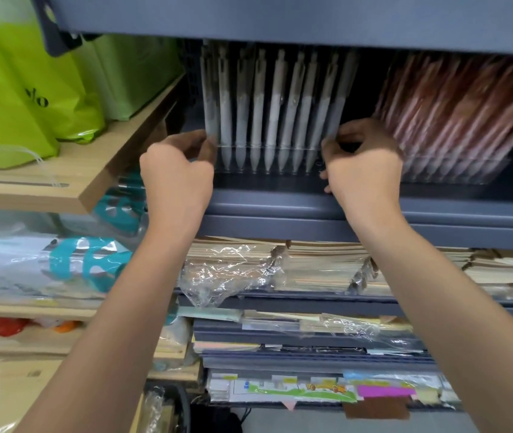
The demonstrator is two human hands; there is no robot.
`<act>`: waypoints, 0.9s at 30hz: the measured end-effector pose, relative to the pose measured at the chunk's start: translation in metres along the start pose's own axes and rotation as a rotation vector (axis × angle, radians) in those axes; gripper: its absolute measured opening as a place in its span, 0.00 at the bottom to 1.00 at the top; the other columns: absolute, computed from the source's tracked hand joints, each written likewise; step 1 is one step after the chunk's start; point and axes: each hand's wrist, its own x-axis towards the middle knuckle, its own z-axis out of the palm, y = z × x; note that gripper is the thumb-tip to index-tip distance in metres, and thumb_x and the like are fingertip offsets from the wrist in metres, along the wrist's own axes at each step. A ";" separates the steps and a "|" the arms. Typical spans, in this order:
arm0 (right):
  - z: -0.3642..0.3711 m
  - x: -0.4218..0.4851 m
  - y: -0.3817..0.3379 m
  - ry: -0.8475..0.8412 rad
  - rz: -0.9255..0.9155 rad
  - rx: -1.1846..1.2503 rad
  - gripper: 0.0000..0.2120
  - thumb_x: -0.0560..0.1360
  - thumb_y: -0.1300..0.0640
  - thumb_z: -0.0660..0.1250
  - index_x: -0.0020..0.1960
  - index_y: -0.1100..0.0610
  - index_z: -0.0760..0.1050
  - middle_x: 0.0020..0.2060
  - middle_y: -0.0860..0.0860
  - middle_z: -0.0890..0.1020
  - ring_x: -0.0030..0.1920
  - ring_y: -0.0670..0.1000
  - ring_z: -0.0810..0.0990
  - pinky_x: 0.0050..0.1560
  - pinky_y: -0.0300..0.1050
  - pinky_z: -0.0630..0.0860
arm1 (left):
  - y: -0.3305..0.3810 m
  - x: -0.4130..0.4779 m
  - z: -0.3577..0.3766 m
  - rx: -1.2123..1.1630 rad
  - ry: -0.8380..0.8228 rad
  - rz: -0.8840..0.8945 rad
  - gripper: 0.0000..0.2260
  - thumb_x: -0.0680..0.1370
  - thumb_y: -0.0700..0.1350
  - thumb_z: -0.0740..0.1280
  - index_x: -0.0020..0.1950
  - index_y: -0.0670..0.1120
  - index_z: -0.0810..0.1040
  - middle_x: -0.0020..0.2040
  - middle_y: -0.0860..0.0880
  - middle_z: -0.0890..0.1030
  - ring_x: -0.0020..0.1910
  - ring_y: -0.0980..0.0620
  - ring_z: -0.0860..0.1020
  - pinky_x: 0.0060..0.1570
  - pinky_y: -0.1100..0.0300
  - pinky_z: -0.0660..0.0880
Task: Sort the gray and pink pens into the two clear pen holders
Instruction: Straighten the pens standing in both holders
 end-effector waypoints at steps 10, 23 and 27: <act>-0.001 0.005 0.005 0.033 -0.077 0.028 0.08 0.77 0.55 0.67 0.52 0.59 0.78 0.45 0.55 0.83 0.42 0.61 0.82 0.45 0.56 0.79 | 0.005 -0.006 0.001 0.046 0.039 0.008 0.13 0.79 0.49 0.69 0.60 0.44 0.83 0.52 0.47 0.86 0.49 0.54 0.82 0.52 0.64 0.74; -0.002 -0.001 0.007 0.035 -0.064 0.043 0.07 0.74 0.59 0.65 0.50 0.58 0.78 0.43 0.56 0.83 0.42 0.60 0.81 0.45 0.55 0.79 | 0.006 -0.007 0.002 0.044 0.054 -0.015 0.10 0.79 0.50 0.69 0.55 0.46 0.84 0.48 0.49 0.86 0.47 0.51 0.83 0.51 0.53 0.78; -0.002 -0.001 0.009 0.049 -0.080 0.014 0.06 0.74 0.59 0.65 0.49 0.59 0.79 0.42 0.56 0.83 0.41 0.58 0.81 0.45 0.55 0.79 | 0.006 -0.009 0.003 0.060 0.056 -0.003 0.11 0.80 0.50 0.68 0.56 0.46 0.84 0.48 0.47 0.86 0.47 0.49 0.83 0.52 0.53 0.78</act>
